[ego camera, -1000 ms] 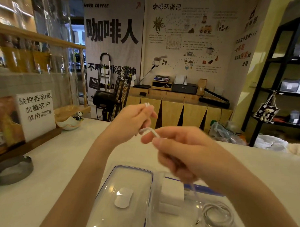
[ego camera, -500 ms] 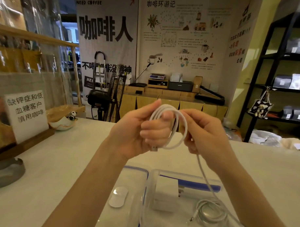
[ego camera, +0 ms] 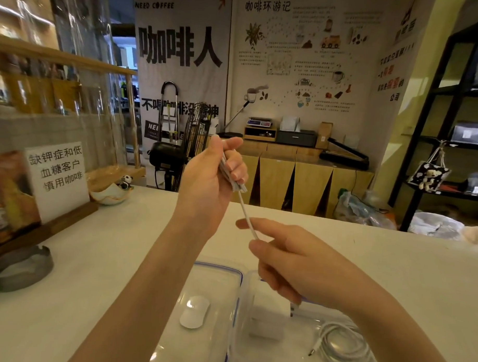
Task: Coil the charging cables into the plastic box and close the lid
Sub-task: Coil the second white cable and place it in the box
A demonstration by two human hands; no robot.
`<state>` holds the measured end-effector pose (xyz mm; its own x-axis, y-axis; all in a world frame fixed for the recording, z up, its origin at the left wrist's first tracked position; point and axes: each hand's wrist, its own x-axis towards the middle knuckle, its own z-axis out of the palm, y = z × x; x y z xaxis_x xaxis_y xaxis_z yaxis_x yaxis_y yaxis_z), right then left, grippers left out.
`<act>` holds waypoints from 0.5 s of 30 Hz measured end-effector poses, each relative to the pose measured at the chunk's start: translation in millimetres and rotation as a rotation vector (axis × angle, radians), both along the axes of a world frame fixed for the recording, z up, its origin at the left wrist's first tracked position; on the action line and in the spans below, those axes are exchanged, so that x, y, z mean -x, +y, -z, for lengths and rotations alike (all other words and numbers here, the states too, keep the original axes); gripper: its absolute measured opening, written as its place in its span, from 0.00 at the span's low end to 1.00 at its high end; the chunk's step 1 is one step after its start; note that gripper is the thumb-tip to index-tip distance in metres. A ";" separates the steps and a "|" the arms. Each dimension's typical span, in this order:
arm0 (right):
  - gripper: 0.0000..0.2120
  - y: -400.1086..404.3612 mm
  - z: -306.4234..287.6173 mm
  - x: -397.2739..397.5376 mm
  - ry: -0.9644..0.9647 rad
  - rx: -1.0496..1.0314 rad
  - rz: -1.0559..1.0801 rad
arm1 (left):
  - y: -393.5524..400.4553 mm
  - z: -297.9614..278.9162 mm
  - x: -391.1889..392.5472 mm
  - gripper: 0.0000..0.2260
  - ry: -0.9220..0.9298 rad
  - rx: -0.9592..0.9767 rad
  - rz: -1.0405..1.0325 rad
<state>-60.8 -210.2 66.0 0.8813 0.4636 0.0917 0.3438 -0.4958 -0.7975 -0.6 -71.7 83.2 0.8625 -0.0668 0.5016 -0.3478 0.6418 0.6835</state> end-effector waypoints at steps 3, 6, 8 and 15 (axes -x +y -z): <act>0.15 -0.6 -3.9 8.5 -0.190 0.129 0.026 | -0.8 6.3 -1.5 0.13 -0.137 -0.350 -0.278; 0.14 -6.9 -13.0 16.7 -0.320 0.247 0.039 | -6.6 12.6 -0.1 0.11 -0.255 -0.670 -0.461; 0.13 -12.6 -18.2 20.6 -0.435 0.342 0.042 | -11.5 15.6 1.7 0.12 -0.290 -0.851 -0.475; 0.15 -49.9 -27.6 4.1 -0.900 0.345 0.099 | -23.2 19.4 12.2 0.20 -0.239 -1.015 -0.188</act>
